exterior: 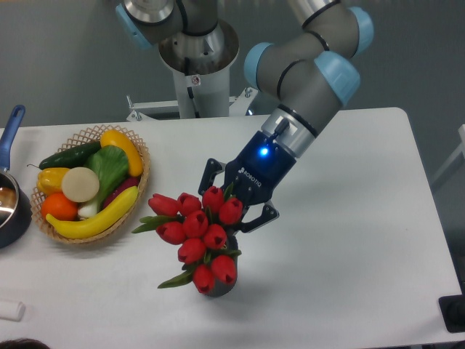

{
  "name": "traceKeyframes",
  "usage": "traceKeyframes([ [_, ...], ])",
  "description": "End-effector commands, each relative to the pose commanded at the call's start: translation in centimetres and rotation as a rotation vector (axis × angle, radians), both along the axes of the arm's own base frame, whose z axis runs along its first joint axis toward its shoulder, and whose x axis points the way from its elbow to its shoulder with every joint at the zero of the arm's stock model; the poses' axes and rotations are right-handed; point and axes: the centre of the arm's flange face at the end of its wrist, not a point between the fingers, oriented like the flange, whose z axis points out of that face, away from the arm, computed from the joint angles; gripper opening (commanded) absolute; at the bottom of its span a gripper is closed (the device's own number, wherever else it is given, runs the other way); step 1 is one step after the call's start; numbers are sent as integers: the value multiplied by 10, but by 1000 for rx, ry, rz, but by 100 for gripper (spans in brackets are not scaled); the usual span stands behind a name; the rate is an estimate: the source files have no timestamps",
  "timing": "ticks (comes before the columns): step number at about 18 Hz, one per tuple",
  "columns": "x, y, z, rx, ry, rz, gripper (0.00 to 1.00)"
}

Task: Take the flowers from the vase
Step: 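Lift the gripped tulip bunch up out of the grey vase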

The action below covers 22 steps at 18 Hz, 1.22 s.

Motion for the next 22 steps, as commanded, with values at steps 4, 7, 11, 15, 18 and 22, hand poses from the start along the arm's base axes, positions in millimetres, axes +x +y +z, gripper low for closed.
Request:
traceKeyframes([
  [4,0,0,27,6,-25,32,44],
  [7,5,-3,52,16,-31,51,44],
  [11,6,-3,81,31,-45,74,44],
  [15,-1,-6,113,47,-62,113,44],
  [18,-17,-19,119,52,-59,148,44],
  [22,-56,-45,107,48,-57,209,44],
])
